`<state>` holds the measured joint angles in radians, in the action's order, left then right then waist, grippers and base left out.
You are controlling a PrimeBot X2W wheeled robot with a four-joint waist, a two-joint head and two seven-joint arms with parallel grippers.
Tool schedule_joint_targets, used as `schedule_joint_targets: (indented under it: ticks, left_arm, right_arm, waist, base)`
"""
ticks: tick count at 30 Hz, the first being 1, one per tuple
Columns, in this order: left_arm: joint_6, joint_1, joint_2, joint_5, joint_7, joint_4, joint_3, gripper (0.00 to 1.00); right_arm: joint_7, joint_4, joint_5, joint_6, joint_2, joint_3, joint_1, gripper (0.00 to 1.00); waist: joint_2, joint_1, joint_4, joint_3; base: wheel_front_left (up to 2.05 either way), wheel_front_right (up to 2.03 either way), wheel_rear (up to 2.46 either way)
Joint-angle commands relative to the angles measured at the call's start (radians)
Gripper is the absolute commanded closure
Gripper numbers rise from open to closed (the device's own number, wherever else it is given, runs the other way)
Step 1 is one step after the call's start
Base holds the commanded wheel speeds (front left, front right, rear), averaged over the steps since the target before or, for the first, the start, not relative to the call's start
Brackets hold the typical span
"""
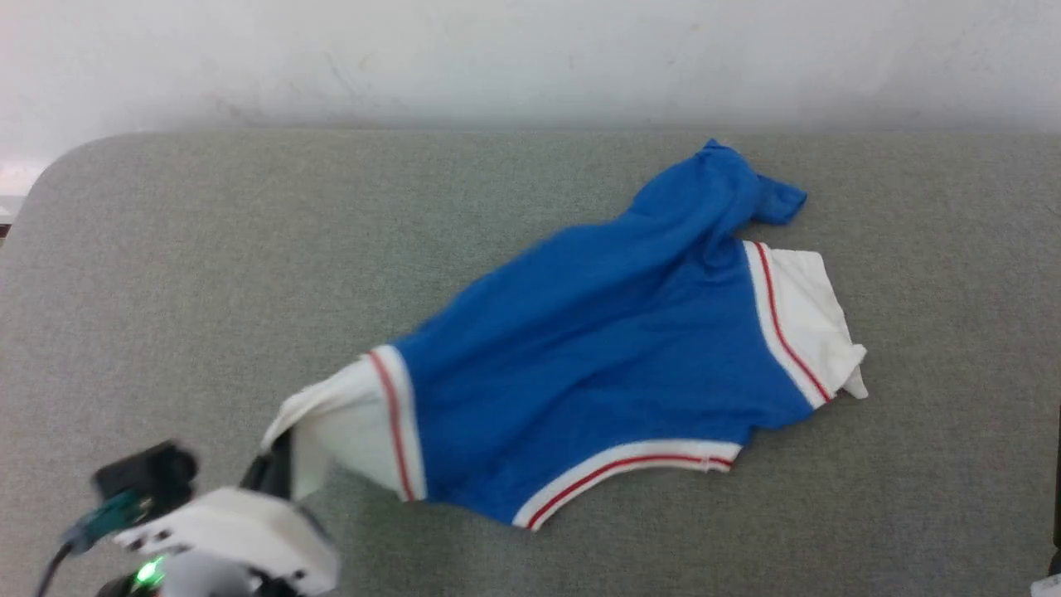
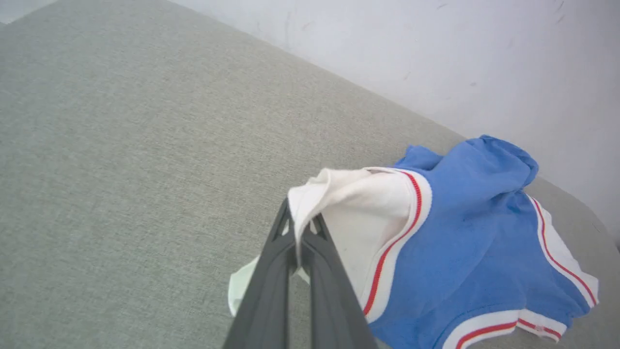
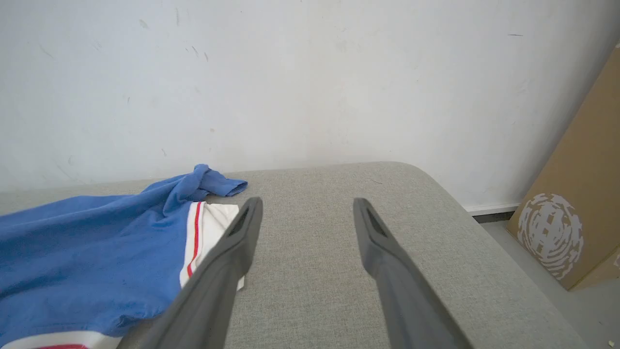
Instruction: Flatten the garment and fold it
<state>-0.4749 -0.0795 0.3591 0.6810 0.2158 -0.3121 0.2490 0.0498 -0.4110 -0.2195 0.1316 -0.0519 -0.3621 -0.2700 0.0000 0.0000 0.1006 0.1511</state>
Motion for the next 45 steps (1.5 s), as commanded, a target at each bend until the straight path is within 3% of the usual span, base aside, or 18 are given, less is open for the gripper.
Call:
schedule_joint_targets:
  ticks: [1,6,11,15,19,25,30,41,42,43,44,45]
  left_arm:
    - [-0.02,-0.045,0.015,0.006,-0.012,-0.018,-0.034,1.0]
    - [-0.064,-0.177,0.045,0.025,-0.047,-0.094,-0.144,1.0]
    - [-0.04,-0.173,0.036,0.037,-0.049,-0.138,-0.123,1.0]
    - [-0.019,-0.114,0.024,0.028,-0.048,-0.149,-0.081,1.0]
    - [-0.002,-0.052,0.015,0.014,-0.049,-0.156,-0.048,1.0]
    - [0.016,0.022,0.0,-0.006,-0.057,-0.178,-0.011,1.0]
    - [0.032,0.057,-0.009,-0.013,-0.062,-0.19,0.014,1.0]
    - [0.044,0.073,-0.028,-0.009,-0.072,-0.175,0.037,1.0]
    - [0.044,0.074,-0.029,-0.008,-0.073,-0.173,0.038,1.0]
    - [0.045,0.075,-0.032,-0.006,-0.073,-0.171,0.039,1.0]
    - [0.045,0.075,-0.033,-0.004,-0.073,-0.169,0.039,1.0]
    - [0.045,0.075,-0.034,-0.002,-0.073,-0.167,0.038,1.0]
  right_arm:
    - [0.002,0.003,-0.001,-0.001,0.002,-0.004,-0.002,0.0]
    - [0.016,0.0,0.008,-0.001,0.002,-0.006,-0.006,0.0]
    - [0.062,-0.026,0.056,-0.001,0.002,0.046,0.03,0.0]
    - [0.178,-0.053,0.149,-0.001,-0.006,0.152,0.141,0.0]
    - [0.372,-0.012,0.108,-0.001,-0.091,0.22,0.321,0.0]
    - [0.701,0.14,0.017,-0.001,-0.3,0.322,0.546,0.0]
    - [0.941,0.237,-0.096,-0.001,-0.38,0.368,0.613,0.0]
    - [1.0,0.304,-0.163,-0.001,-0.417,0.395,0.592,0.0]
    - [1.008,0.309,-0.169,-0.001,-0.416,0.397,0.586,0.05]
    - [1.018,0.312,-0.177,-0.001,-0.411,0.395,0.58,0.85]
    - [1.027,0.315,-0.182,-0.001,-0.403,0.386,0.577,1.0]
    - [1.04,0.312,-0.187,-0.001,-0.399,0.387,0.573,1.0]
  waist:
    - [0.0,0.0,0.002,0.002]
    - [0.0,0.0,0.019,0.016]
    - [0.0,0.0,0.038,0.04]
    - [0.0,0.0,0.039,0.081]
    - [0.0,0.0,0.038,0.129]
    - [0.0,0.0,0.059,0.206]
    - [0.0,0.0,0.093,0.251]
    - [0.0,0.0,0.144,0.292]
    - [0.0,0.0,0.145,0.293]
    - [0.0,0.0,0.146,0.293]
    - [0.0,0.0,0.145,0.292]
    - [0.0,0.0,0.142,0.289]
  base:
    - [0.0,0.0,0.0]
    - [0.0,0.0,0.0]
    - [0.0,0.0,0.0]
    - [0.0,0.0,0.0]
    - [0.0,0.0,0.0]
    - [0.0,0.0,0.0]
    - [0.0,0.0,0.0]
    - [0.0,0.0,0.0]
    - [0.0,0.0,0.0]
    - [0.0,0.0,0.0]
    - [0.0,0.0,0.0]
    - [0.0,0.0,0.0]
